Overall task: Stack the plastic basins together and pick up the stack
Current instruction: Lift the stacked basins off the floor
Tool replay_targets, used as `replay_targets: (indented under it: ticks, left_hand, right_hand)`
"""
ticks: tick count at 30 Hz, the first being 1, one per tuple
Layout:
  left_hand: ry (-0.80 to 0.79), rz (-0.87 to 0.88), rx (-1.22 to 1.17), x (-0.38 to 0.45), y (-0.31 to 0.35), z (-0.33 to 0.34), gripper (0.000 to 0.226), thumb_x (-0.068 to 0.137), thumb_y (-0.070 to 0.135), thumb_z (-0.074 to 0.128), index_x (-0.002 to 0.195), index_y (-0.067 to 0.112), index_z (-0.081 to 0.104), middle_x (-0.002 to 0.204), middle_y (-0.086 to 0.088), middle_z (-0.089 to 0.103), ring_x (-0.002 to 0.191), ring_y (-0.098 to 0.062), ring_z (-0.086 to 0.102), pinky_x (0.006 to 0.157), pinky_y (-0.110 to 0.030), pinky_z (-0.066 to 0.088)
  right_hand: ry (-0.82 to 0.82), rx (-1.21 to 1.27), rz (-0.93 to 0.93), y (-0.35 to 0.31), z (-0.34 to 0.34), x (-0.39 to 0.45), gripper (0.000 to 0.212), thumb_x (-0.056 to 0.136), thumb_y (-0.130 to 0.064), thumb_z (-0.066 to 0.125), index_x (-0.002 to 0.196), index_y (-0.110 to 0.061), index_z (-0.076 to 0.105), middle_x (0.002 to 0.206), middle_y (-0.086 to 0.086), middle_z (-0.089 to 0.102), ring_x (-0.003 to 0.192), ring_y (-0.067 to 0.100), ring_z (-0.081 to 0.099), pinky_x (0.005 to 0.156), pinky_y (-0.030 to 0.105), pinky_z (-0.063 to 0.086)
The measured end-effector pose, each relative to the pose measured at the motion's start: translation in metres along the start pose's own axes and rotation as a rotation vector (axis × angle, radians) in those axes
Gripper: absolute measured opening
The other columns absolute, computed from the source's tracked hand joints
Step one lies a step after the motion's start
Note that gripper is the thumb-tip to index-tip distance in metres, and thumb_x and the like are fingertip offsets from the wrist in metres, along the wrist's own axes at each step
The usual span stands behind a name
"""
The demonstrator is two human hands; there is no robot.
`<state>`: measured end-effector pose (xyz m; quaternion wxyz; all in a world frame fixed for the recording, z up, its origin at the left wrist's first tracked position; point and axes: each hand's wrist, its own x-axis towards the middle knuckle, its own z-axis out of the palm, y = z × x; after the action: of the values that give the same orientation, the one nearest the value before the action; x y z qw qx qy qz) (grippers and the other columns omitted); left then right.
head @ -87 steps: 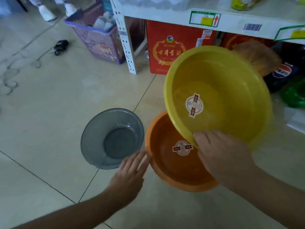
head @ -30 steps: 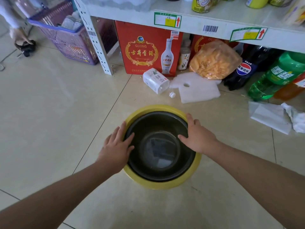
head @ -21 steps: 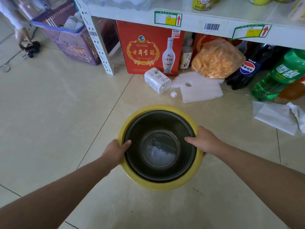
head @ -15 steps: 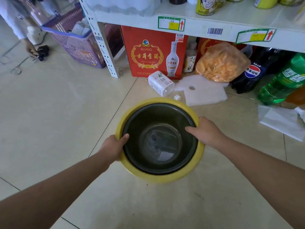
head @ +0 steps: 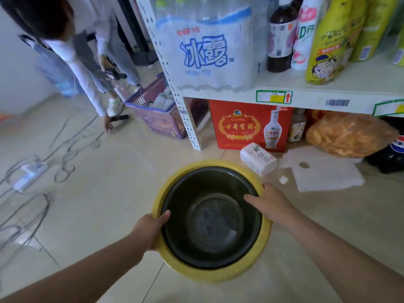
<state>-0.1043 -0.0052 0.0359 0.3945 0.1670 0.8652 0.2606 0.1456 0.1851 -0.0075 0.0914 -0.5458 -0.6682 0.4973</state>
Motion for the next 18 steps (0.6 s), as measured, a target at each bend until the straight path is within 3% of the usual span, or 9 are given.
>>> replay_targets:
  ticks: [6, 9, 11, 14, 18]
  left_hand:
    - [0.031, -0.088, -0.22, 0.072, -0.023, -0.068, 0.043, 0.091, 0.05, 0.056, 0.108, 0.01, 0.062, 0.103, -0.012, 0.067, 0.089, -0.029, 0.062, 0.058, -0.037, 0.051]
    - [0.078, -0.085, -0.265, 0.11, -0.024, -0.1, 0.048, 0.094, 0.053, 0.049, 0.106, 0.008, 0.063, 0.099, -0.014, 0.065, 0.087, -0.03, 0.062, 0.06, -0.037, 0.05]
    - [0.124, -0.068, -0.246, 0.131, -0.019, -0.119, 0.052, 0.094, 0.054, 0.046, 0.106, 0.006, 0.063, 0.095, -0.013, 0.064, 0.083, -0.03, 0.061, 0.06, -0.037, 0.049]
    - [0.187, -0.041, -0.227, 0.168, -0.006, -0.136, 0.053, 0.095, 0.055, 0.044, 0.106, 0.007, 0.063, 0.091, -0.01, 0.063, 0.079, -0.026, 0.06, 0.061, -0.036, 0.048]
    - [0.18, -0.045, -0.262, 0.223, 0.012, -0.141, 0.055, 0.092, 0.06, 0.043, 0.106, 0.01, 0.062, 0.099, -0.011, 0.066, 0.086, -0.028, 0.064, 0.075, -0.046, 0.057]
  right_hand:
    - [-0.033, 0.154, 0.014, -0.079, 0.063, 0.038, 0.035, 0.08, -0.047, 0.067, 0.101, -0.019, 0.07, 0.098, -0.001, 0.074, 0.092, 0.019, 0.069, 0.089, 0.041, 0.055]
    - [-0.012, 0.129, 0.03, -0.124, 0.087, 0.059, 0.015, 0.087, -0.031, 0.064, 0.09, -0.018, 0.071, 0.094, 0.003, 0.075, 0.091, 0.022, 0.07, 0.083, 0.033, 0.053]
    - [-0.026, 0.103, 0.057, -0.151, 0.099, 0.074, 0.01, 0.087, -0.024, 0.062, 0.086, -0.019, 0.07, 0.095, 0.008, 0.074, 0.093, 0.027, 0.069, 0.087, 0.038, 0.053]
    - [-0.024, 0.1, 0.113, -0.168, 0.113, 0.1, 0.012, 0.085, -0.021, 0.06, 0.092, -0.018, 0.069, 0.098, 0.015, 0.072, 0.096, 0.032, 0.067, 0.091, 0.047, 0.052]
    - [0.008, 0.119, 0.088, -0.169, 0.134, 0.137, 0.023, 0.077, -0.024, 0.06, 0.095, -0.018, 0.072, 0.099, 0.017, 0.071, 0.098, 0.032, 0.067, 0.096, 0.056, 0.049]
